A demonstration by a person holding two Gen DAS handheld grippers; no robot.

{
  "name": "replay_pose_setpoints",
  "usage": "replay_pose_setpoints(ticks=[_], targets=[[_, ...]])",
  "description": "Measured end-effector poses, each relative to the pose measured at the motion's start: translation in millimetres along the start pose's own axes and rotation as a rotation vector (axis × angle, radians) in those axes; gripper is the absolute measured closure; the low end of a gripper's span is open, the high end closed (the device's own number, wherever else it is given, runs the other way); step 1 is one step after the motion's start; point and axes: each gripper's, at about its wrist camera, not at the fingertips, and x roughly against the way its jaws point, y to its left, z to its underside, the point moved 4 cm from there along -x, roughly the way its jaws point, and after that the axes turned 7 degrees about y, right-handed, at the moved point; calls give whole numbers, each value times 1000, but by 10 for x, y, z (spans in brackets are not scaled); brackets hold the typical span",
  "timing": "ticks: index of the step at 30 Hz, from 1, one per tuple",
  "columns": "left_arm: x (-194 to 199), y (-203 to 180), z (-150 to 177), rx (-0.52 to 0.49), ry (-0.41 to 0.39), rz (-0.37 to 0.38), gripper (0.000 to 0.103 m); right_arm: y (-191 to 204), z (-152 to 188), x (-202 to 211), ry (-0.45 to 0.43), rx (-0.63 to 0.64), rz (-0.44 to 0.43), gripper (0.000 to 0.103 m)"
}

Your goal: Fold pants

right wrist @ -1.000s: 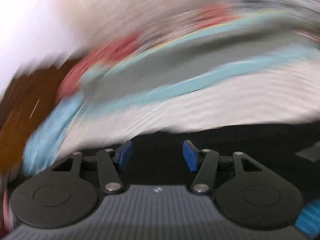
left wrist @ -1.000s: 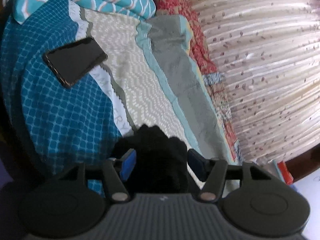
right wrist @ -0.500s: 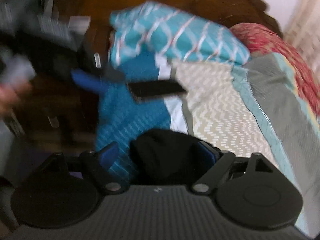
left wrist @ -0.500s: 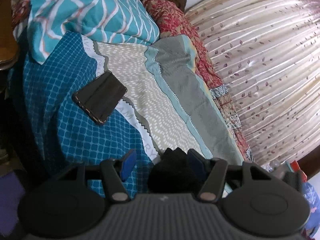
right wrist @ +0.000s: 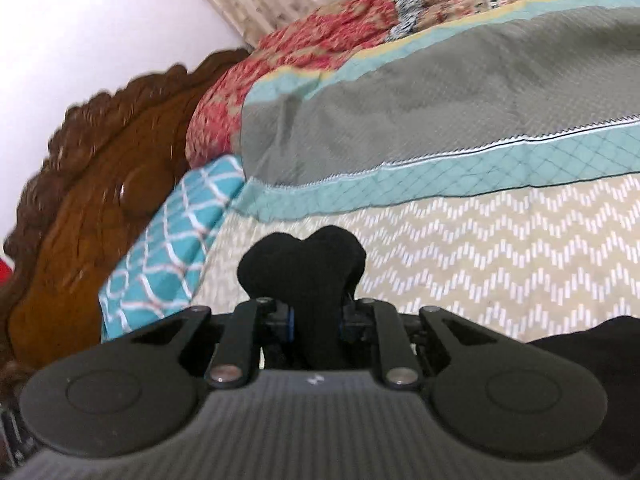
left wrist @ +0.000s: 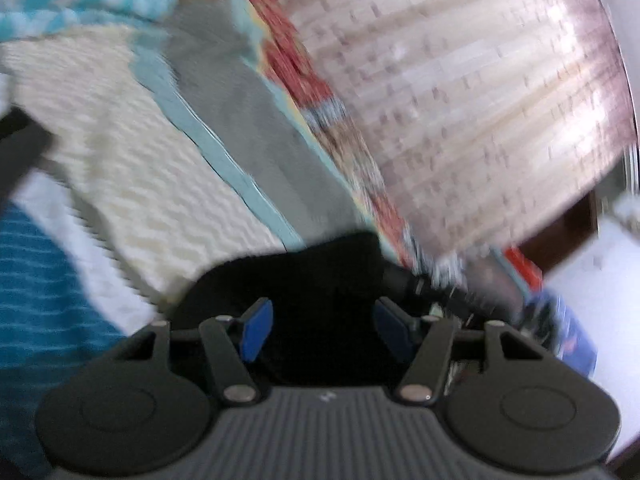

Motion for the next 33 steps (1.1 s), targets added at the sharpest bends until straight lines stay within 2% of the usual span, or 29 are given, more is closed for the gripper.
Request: replay_pose_setpoints(ticks=[2, 3, 4, 6, 8, 9, 11, 13, 15, 16, 17, 18, 20, 23, 25, 27, 30, 33], targets=[[-391, -20, 53, -35, 104, 11, 57, 74, -5, 46, -18, 3, -28, 83], [-550, -9, 80, -55, 143, -4, 68, 129, -13, 68, -24, 15, -44, 83], [-725, 22, 99, -73, 183, -52, 75, 180, -12, 135, -29, 30, -61, 83], [-976, 117, 78, -111, 209, -184, 80, 328, 6, 201, -22, 64, -110, 84], [-1022, 232, -40, -121, 149, -295, 81, 540, 75, 271, 0, 134, -166, 84], [-980, 312, -127, -86, 109, -319, 81, 656, 109, 238, 18, 176, -191, 84], [-802, 500, -288, 40, 18, -304, 81, 833, 267, 175, 78, 242, -239, 85], [-654, 655, -344, 116, -32, -302, 87, 936, 495, 23, 166, 307, -270, 85], [-552, 802, -322, 168, -25, -311, 85, 984, 726, -181, 243, 372, -250, 85], [-482, 865, -298, 193, -19, -331, 70, 983, 821, -283, 270, 392, -231, 85], [-385, 918, -267, 211, -16, -351, 61, 978, 898, -379, 288, 418, -203, 85], [-262, 975, -225, 225, -5, -351, 50, 960, 977, -479, 303, 447, -173, 85], [-33, 1076, -143, 265, 16, -317, 49, 930, 1111, -651, 325, 503, -112, 85], [359, 1243, -29, 383, -34, -243, 49, 939, 1282, -860, 356, 552, -72, 80], [527, 1251, 10, 415, -72, -220, 47, 958, 1381, -974, 380, 567, -68, 66], [584, 1156, -14, 396, -92, -200, 46, 982, 1480, -1074, 420, 592, -69, 44], [578, 853, -139, 317, -119, -127, 46, 1045, 1461, -1004, 397, 603, -56, 42], [567, 506, -148, 207, -125, -39, 47, 986, 1378, -779, 359, 549, -52, 41]])
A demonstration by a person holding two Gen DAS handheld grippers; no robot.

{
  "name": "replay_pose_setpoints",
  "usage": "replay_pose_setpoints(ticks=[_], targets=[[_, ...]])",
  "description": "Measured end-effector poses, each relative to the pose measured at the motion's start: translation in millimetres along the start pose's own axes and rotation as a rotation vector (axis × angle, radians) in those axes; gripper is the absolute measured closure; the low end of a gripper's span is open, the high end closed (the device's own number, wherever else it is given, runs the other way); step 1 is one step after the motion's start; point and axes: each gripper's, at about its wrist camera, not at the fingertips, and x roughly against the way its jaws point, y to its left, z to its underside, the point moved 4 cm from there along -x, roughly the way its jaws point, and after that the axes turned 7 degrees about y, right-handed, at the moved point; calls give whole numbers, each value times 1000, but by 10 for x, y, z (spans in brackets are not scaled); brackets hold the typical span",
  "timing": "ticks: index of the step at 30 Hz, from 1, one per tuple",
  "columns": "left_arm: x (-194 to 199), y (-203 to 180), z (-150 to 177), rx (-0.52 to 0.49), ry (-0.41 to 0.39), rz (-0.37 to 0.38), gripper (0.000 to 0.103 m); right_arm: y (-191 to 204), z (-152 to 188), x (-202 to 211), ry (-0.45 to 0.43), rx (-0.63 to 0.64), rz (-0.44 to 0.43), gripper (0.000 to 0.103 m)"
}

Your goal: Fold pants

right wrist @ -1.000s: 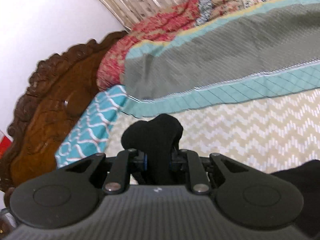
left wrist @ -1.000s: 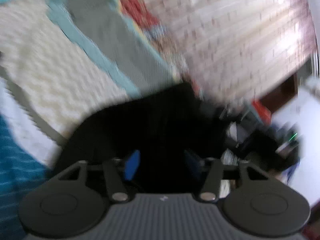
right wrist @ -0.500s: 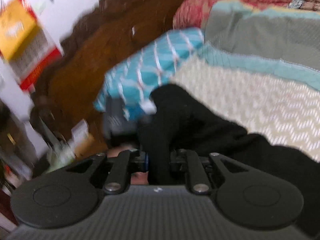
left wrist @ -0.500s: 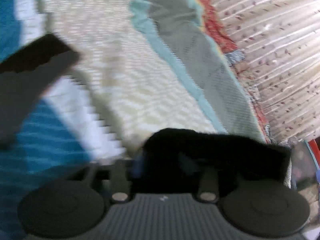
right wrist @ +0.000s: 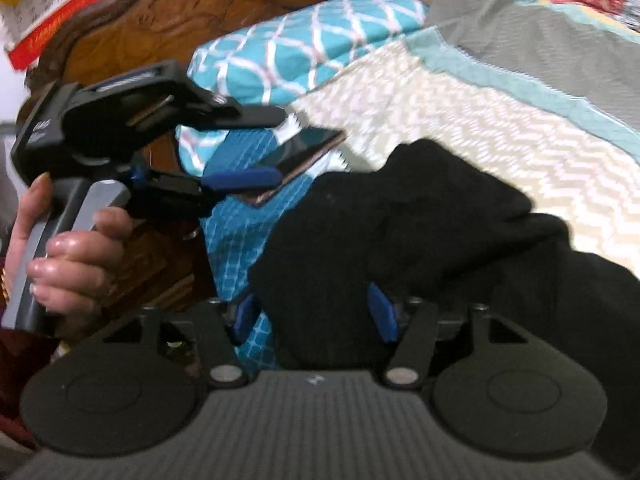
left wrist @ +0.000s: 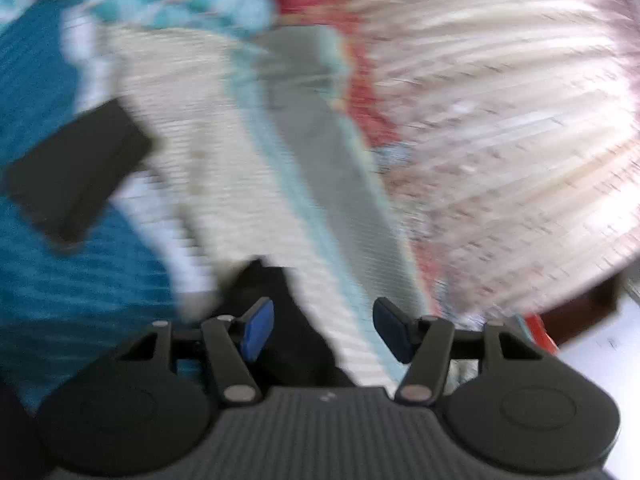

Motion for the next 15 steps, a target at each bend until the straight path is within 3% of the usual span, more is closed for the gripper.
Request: replay_pose_setpoints(ticks=[3, 7, 9, 11, 13, 14, 15], targets=[[-175, -285, 139, -118, 56, 30, 49, -146, 143, 326, -47, -80, 17, 41], [-624, -276, 408, -157, 175, -32, 55, -522, 561, 770, -113, -295, 58, 41], [-808, -150, 512, -193, 195, -157, 58, -728, 818, 951, -143, -404, 89, 41], [-974, 58, 563, -201, 219, -337, 81, -1023, 1178, 1126, -156, -548, 156, 41], [-994, 230, 540, -139, 210, -352, 90, -1331, 1580, 1312, -160, -659, 286, 42], [-981, 266, 516, -93, 206, -341, 90, -1477, 1773, 1409, -164, -713, 343, 46], [-969, 256, 498, -60, 204, -345, 90, -1653, 2028, 1562, -211, -798, 338, 79]])
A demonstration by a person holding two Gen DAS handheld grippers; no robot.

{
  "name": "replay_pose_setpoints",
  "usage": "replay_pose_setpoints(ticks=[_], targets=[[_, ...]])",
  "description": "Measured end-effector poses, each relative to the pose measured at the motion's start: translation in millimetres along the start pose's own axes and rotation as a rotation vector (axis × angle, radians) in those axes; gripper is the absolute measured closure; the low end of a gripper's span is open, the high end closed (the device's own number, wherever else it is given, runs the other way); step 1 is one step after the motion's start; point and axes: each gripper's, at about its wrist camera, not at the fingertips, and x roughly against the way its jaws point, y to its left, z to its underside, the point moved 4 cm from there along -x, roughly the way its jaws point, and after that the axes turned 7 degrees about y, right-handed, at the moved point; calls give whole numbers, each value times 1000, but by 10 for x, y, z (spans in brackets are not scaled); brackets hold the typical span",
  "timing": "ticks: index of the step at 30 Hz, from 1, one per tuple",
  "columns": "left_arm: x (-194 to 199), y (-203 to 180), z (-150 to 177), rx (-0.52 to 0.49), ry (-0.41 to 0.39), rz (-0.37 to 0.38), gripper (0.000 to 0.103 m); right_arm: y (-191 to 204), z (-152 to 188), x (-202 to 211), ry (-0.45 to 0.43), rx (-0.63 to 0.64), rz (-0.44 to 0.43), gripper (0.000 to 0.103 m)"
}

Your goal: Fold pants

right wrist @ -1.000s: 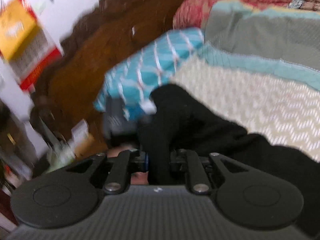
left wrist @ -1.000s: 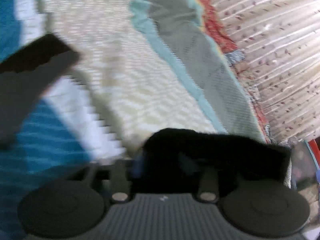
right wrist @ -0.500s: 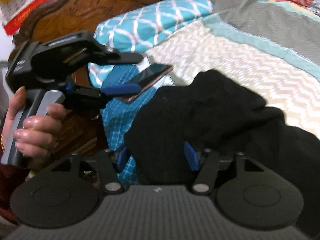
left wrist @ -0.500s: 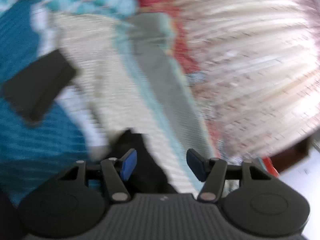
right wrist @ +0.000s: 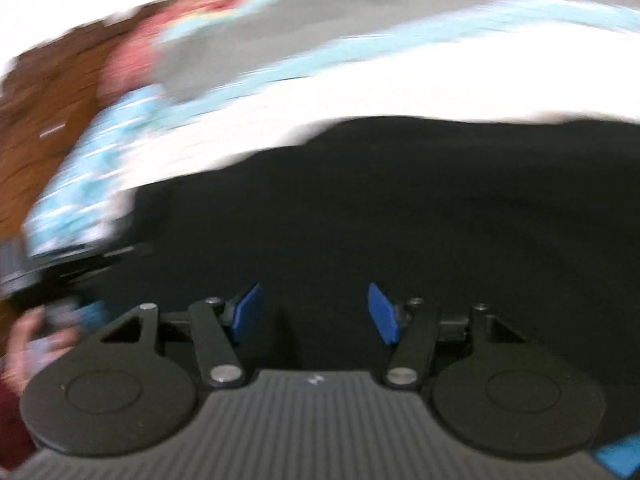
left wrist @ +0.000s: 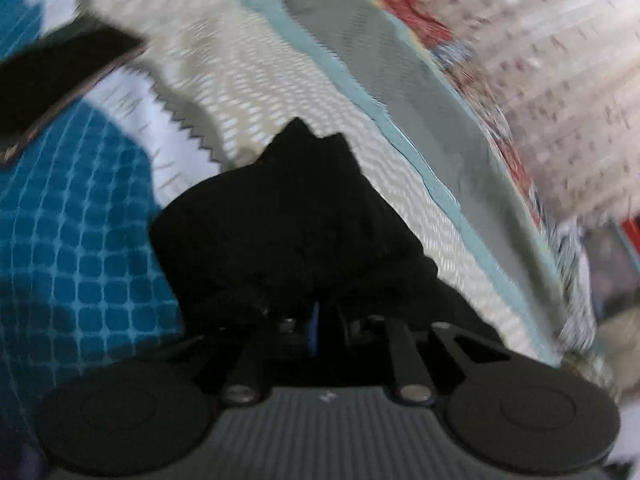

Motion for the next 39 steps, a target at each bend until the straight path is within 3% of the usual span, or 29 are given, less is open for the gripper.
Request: replay_pose_setpoints(ticks=[1, 2, 3, 5, 6, 8, 11, 14, 19, 24, 27, 30, 35, 39], targets=[[20, -37, -6, 1, -4, -12, 90, -276, 10, 104, -8, -112, -33, 92], [53, -94, 3, -12, -12, -32, 88, -485, 35, 219, -25, -202, -47, 97], [117, -172, 24, -26, -27, -50, 83, -666, 68, 377, -67, -262, -65, 93], [252, -324, 66, -36, -59, -63, 71, -927, 150, 759, -158, -289, 2, 83], [338, -419, 90, -47, -83, -58, 68, -1019, 187, 917, -200, -299, 5, 71], [488, -585, 130, -68, -110, -43, 68, -1258, 303, 1309, -323, -358, -11, 58], [608, -905, 217, -115, -123, -34, 67, -1718, 548, 1884, -506, -464, 36, 56], [534, -1232, 361, -178, -70, -18, 66, -2127, 767, 2166, -615, -572, 60, 54], [176, -1744, 734, -259, 73, 1, 66, -2603, 979, 2195, -639, -664, 40, 53], [-151, -2080, 1086, -319, 212, -9, 64, -2642, 695, 2054, -637, -612, 72, 50], [-209, -2170, 1186, -349, 233, -26, 63, -2279, 526, 2029, -592, -429, 93, 51], [-177, -2188, 1169, -356, 228, -39, 60, -1961, 451, 1912, -570, -229, 218, 50], [-213, -2198, 1176, -353, 235, -66, 58, -2006, 429, 1871, -588, -199, 389, 51], [-283, -2178, 1197, -338, 256, -70, 58, -2417, 412, 1950, -595, -383, 305, 51]])
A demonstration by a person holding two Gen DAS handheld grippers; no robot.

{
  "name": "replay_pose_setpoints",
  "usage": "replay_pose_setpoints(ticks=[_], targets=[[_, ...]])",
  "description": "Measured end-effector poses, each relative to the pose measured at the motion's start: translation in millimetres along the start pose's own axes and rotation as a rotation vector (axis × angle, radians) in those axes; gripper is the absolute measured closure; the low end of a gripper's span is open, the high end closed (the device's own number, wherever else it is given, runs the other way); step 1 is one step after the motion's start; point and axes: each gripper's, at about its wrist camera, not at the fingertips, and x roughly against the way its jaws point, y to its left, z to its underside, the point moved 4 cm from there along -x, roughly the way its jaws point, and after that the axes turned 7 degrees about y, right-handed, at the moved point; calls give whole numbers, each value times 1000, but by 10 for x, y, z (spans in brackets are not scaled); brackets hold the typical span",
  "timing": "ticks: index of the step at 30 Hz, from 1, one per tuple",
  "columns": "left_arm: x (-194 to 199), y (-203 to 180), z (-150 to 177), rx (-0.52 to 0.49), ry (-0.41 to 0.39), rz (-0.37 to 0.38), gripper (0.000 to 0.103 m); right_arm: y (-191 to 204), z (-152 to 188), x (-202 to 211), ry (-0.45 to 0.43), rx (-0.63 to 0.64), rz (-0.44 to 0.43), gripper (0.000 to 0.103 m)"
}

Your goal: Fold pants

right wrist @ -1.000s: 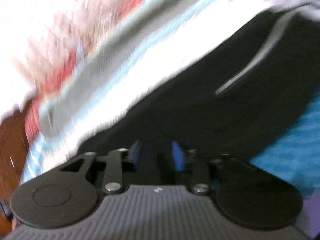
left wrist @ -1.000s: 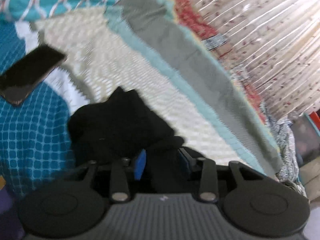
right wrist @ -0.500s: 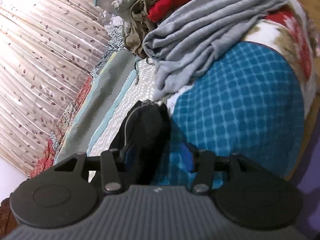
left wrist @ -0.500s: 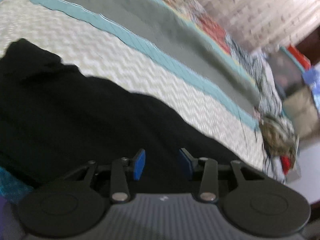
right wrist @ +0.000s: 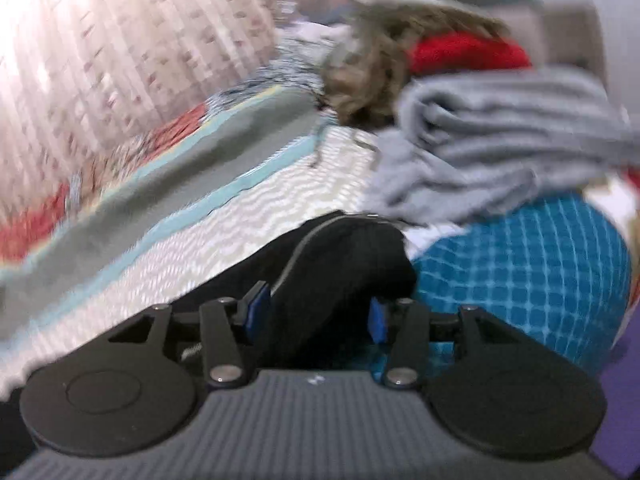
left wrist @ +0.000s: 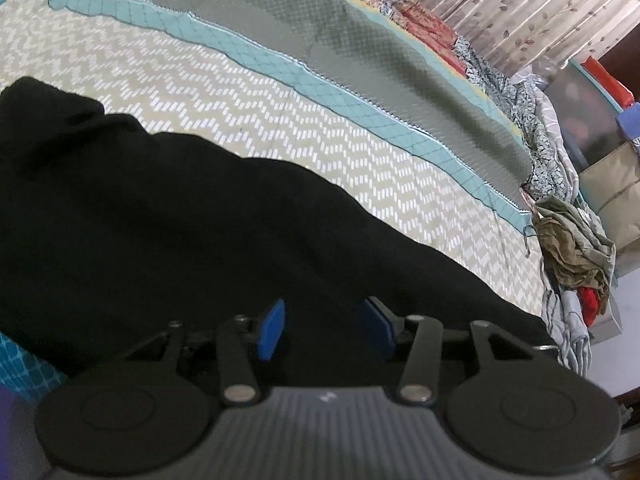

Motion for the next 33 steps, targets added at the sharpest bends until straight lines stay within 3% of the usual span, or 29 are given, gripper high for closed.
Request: replay_pose_setpoints(ticks=[7, 8, 9, 10, 17, 21, 26, 28, 30, 33], targets=[[-38, 25, 8, -11, 15, 15, 56, -65, -38, -129, 33, -56, -39, 43], [-48, 25, 15, -12, 17, 19, 56, -21, -36, -141, 35, -46, -35, 54], [-60, 23, 21, -13, 21, 21, 57, 60, -29, -150, 57, -31, -53, 87], [-70, 19, 27, -15, 24, 25, 57, 114, -2, -130, 69, -24, -60, 89], [-62, 39, 49, -21, 21, 54, 57, 875, 101, 87, -31, 259, -49, 91], [-41, 127, 60, 12, 19, 69, 57, 1384, 371, 69, -3, 438, -111, 91], [20, 212, 76, 31, 7, 89, 57, 2110, 857, -14, 90, 629, -263, 91], [22, 245, 82, 41, 10, 96, 56, 2307, 1116, -84, 148, 678, -286, 87], [5, 264, 94, 48, 23, 108, 56, 2443, 1391, -179, 217, 737, -309, 62], [-38, 247, 105, 32, 46, 117, 53, 2473, 1593, -176, 295, 810, -326, 45]])
